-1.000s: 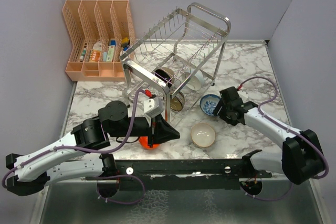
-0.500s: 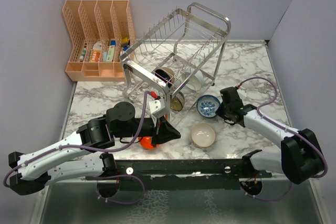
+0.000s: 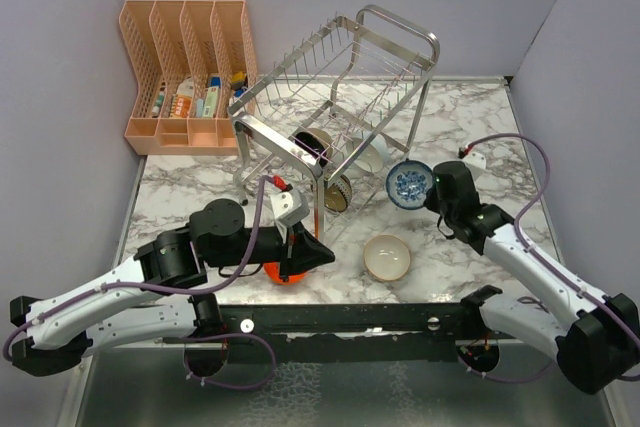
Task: Load the bowls into the dish rack
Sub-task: Pick up the bowl from the center of the board.
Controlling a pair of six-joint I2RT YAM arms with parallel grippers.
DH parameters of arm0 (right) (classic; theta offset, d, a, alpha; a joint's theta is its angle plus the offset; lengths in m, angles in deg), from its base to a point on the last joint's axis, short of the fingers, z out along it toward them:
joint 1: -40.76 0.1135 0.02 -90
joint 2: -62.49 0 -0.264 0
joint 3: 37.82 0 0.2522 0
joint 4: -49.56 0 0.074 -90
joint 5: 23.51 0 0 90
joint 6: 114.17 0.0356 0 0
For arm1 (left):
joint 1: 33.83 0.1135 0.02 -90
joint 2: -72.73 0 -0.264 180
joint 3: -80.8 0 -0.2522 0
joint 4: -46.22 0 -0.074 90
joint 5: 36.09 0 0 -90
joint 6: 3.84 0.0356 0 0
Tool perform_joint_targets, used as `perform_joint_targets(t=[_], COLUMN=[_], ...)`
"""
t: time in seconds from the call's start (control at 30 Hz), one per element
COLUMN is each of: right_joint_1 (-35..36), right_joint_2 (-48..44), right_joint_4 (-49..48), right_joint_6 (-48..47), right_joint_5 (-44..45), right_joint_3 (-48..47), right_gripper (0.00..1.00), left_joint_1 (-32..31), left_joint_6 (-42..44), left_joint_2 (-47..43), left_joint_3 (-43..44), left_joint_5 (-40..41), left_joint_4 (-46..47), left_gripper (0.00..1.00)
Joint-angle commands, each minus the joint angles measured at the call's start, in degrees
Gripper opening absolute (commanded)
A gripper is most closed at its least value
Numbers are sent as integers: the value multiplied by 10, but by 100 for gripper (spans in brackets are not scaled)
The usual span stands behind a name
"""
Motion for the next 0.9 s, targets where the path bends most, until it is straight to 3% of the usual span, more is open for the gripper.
perform_joint_targets(t=[0.0, 0.13, 0.23, 0.37, 0.43, 0.77, 0.87], right_joint_1=[84, 213, 246, 248, 248, 252, 265], right_joint_2=[-12, 18, 49, 73, 94, 140, 152], right_joint_4=[-45, -96, -186, -455, -537, -727, -740], right_joint_6=[-71, -127, -184, -349, -416, -583, -600], right_joint_5=[133, 296, 344, 332, 318, 231, 220], right_joint_3=[-58, -97, -96, -33, -21, 10, 13], right_gripper=[1, 1, 1, 1, 1, 1, 1], left_joint_1=[-2, -2, -2, -2, -2, -2, -2], left_joint_6=[-9, -17, -23, -33, -38, -46, -49], left_joint_2=[-19, -20, -18, -30, -46, -101, -109], left_joint_3=[-2, -8, -13, -23, -29, -48, -53], left_joint_5=[40, 71, 77, 80, 94, 168, 199], left_joint_4=[-18, -37, -39, -38, -43, -73, -85], left_gripper=[5, 5, 4, 3, 4, 13, 24])
